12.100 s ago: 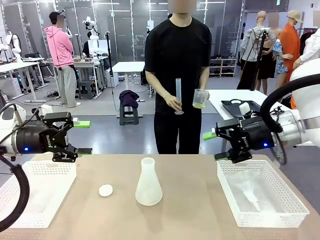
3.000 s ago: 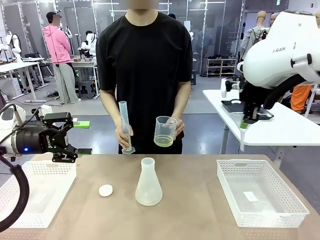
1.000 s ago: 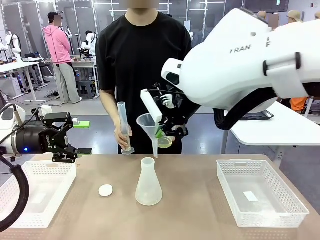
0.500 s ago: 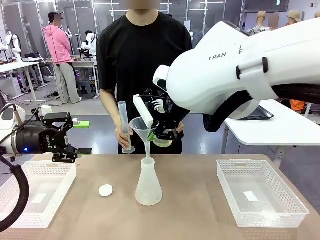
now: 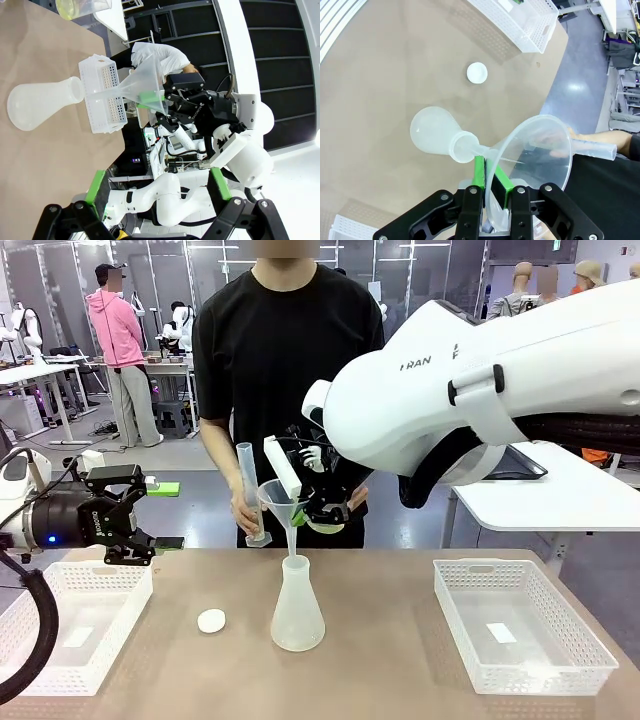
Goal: Prepare the solutions needed for the experiment.
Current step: Pick up the Plastic Funnel and insert it into the Big flask.
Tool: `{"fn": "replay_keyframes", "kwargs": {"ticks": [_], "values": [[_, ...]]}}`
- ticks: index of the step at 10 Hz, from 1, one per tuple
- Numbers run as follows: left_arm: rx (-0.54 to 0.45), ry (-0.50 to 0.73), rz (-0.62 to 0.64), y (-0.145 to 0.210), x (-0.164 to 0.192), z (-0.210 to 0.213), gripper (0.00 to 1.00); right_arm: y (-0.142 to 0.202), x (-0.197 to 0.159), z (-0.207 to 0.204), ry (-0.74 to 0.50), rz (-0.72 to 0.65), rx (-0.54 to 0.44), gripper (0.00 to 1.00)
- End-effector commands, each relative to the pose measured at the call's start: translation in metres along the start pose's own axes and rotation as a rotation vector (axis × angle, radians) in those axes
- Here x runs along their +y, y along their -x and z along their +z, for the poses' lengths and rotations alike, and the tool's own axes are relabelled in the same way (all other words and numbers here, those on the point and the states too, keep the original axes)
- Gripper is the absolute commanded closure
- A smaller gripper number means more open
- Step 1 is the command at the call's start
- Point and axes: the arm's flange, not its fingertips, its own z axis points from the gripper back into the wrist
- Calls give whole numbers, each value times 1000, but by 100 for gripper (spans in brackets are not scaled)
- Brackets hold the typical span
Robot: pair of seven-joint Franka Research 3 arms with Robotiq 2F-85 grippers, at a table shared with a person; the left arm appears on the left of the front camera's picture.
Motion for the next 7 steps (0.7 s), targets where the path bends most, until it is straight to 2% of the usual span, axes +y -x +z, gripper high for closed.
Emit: {"fn": "replay_keyframes", "kwargs": {"ticks": [1,7], "values": [[-3,-1,-5,0,-1,2,0,8,-3,-8,18,11,-29,93],[-3,-1,-5,0,-1,2,0,20,-1,-22,11,-2,-35,93]]}}
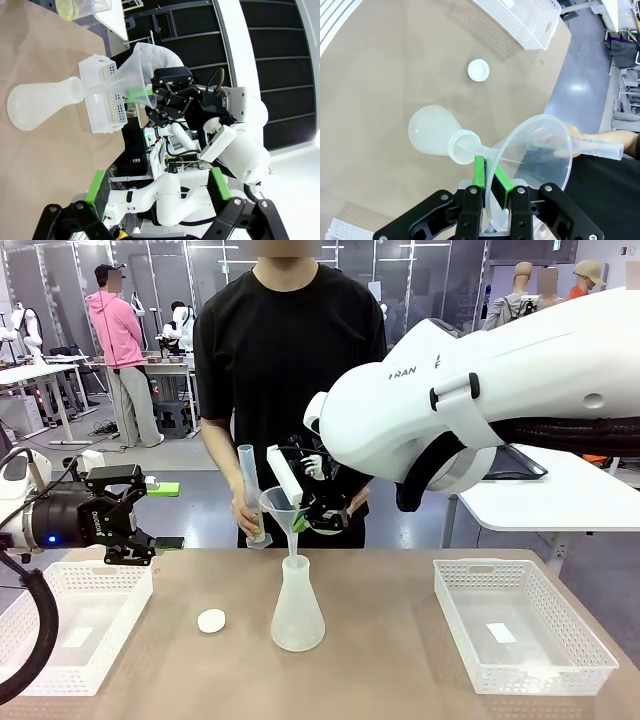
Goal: Prepare the solutions needed for the experiment.
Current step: Pick up the Plastic Funnel and insert it into the Big flask.
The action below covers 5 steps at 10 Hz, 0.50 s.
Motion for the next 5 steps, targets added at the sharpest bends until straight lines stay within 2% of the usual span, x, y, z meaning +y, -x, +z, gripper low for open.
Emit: {"fn": "replay_keyframes", "kwargs": {"ticks": [1,5], "values": [[-3,-1,-5,0,-1,2,0,7,-1,-8,16,12,-28,93],[-3,-1,-5,0,-1,2,0,14,8,-23,0,13,-38,93]]}}
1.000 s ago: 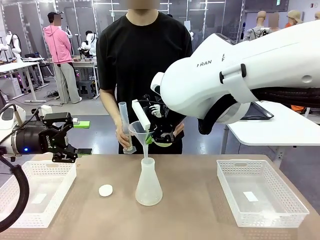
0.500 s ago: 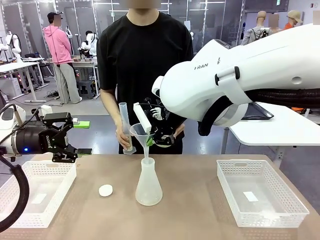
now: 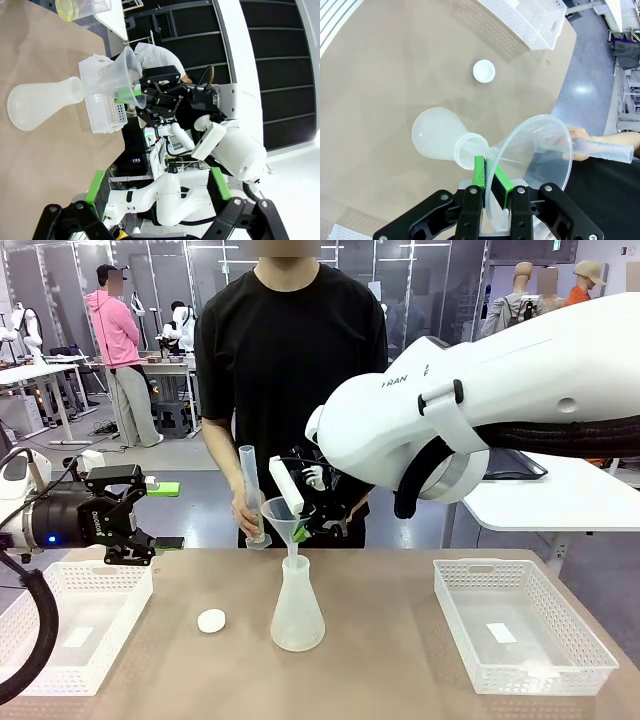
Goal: Prepare the solutions needed for the experiment.
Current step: Pick up the Plastic Funnel and insert it into the Big flask.
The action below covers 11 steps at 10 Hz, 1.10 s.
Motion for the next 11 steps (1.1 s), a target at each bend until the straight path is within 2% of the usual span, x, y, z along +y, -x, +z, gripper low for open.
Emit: {"fn": "replay_keyframes", "kwargs": {"ticks": [1,4,6,7,8,9,10,11], "values": [[-3,-1,-5,0,-1,2,0,8,5,-10,20,30,-15,93],[-3,-1,-5,0,-1,2,0,14,10,-15,-3,27,-6,93],[-3,-1,-5,0,-1,2,0,16,11,-18,-28,15,-10,86],[-3,-1,-5,0,-1,2,0,15,12,-18,-18,23,-16,71],[-3,-1,-5,0,-1,2,0,16,12,-18,-14,24,-14,67],[-3,-1,-5,0,-1,2,0,16,13,-17,-12,21,-19,51],[-3,-1,-5,0,-1,2,0,16,14,-15,-13,18,-26,47],[-3,-1,-5,0,-1,2,0,15,15,-12,-21,10,-5,47]]}}
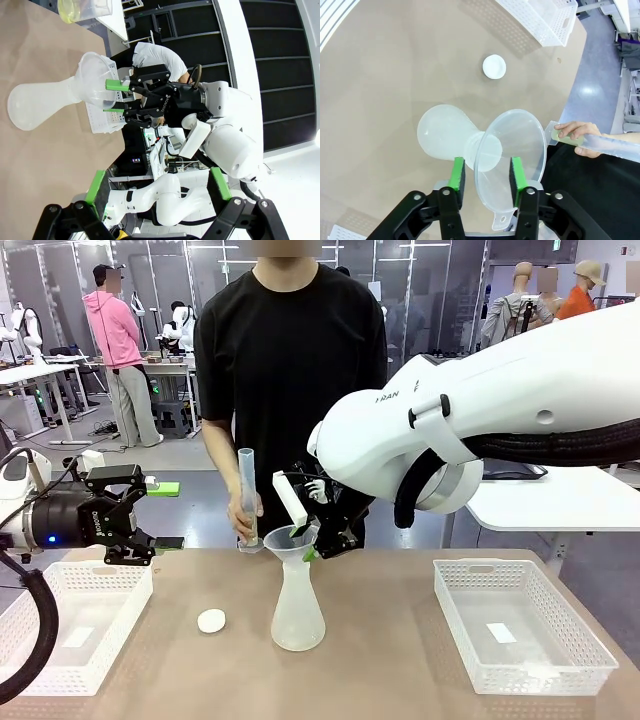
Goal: Prepare the solutions needed for the experiment.
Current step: Pick up the Plastic Funnel and insert it into the Big flask, then once the solution is in the Big flask , pick up the Plastic Funnel and place it back into the right Organizing basket.
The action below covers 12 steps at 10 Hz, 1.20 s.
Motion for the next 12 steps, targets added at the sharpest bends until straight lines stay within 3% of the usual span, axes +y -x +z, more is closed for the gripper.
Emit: {"fn": "replay_keyframes", "kwargs": {"ticks": [1,2,3,12], "values": [[-3,-1,-5,0,-1,2,0,2,9,8,9,19,-6,47],[-3,-1,-5,0,-1,2,0,2,10,11,-28,-8,39,47],[-3,-1,-5,0,-1,2,0,0,1,2,3,0,2,47],[-3,-1,-5,0,-1,2,0,0,1,2,3,0,2,47]]}}
